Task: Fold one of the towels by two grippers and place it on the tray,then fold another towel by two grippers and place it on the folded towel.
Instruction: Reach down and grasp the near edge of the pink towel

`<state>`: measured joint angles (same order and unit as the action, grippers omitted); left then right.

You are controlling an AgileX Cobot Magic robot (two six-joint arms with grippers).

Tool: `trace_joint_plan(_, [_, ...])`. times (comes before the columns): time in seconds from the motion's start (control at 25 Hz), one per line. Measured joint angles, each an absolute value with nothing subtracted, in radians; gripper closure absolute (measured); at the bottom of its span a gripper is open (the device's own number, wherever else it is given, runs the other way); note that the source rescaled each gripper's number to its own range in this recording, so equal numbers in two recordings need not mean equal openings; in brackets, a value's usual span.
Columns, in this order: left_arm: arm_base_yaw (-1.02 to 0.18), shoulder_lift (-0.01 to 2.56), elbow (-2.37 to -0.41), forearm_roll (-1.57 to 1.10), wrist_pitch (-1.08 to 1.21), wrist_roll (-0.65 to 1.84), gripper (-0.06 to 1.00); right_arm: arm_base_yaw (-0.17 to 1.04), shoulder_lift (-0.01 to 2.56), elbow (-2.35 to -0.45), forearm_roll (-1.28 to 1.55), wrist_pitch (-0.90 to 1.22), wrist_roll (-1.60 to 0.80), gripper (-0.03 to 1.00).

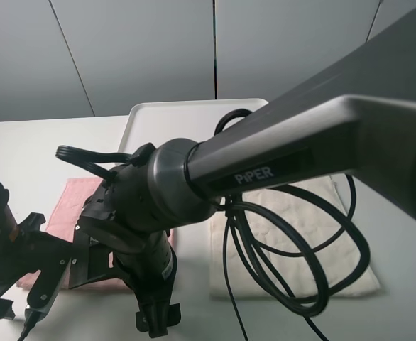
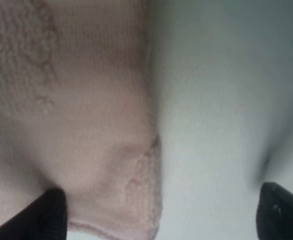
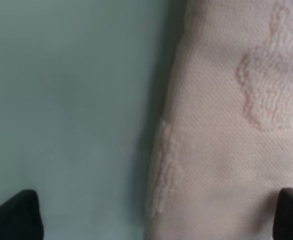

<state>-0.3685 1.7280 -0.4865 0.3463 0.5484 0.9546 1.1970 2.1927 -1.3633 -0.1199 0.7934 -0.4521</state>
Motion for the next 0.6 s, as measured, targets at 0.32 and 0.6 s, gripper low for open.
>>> trace_joint_plan(0.32, [-0.369,1.728,-0.487,0.346,0.548,0.955,-0.04,1.197,2.193,-1.363,-0.120,0.793,-0.432,0.00])
trace_joint_plan(0.6, [-0.369,1.728,-0.487,0.346,0.547,0.955,-0.04,1.197,2.198,-1.368,-0.120,0.803,-0.430,0.02])
